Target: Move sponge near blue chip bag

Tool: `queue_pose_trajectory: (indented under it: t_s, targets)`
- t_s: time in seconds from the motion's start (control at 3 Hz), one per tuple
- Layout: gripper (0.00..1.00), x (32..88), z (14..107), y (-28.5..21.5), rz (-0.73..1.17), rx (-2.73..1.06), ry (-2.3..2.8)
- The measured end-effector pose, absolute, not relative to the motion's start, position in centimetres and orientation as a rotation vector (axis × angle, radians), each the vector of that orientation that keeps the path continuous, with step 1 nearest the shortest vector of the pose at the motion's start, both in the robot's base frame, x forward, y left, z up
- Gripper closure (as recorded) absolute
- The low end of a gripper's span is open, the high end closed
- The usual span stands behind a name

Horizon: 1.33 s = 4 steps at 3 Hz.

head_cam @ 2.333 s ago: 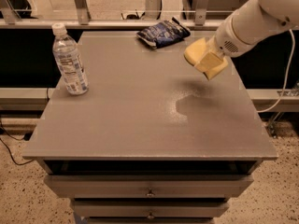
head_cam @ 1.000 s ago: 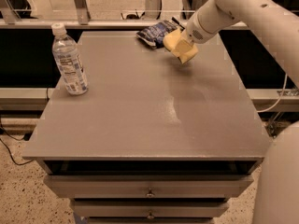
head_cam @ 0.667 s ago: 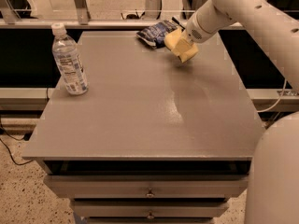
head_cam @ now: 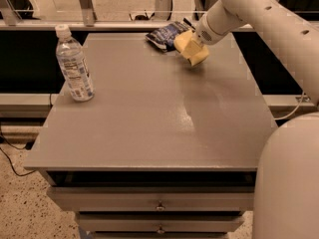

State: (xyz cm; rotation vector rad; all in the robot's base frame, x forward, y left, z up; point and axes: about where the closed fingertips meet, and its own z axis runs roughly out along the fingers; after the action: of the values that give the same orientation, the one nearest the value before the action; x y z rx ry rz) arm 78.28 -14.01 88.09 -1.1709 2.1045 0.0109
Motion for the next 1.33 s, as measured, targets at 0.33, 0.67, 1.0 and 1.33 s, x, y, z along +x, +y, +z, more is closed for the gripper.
queue_pose_trajectory:
  t_s: [0.33,0.67,1.0,1.33]
  targets:
    - [0.16,78.6,87.8,-13.9,0.014,-1.165,2.11]
    - [0.0,78.6,87.7,-13.6,0.027,-1.165,2.109]
    - [0.0,78.0,88.2,-14.0,0.034,-1.156,2.104]
    - [0.0,76.4,89.0,-15.9,0.064,-1.117,2.09]
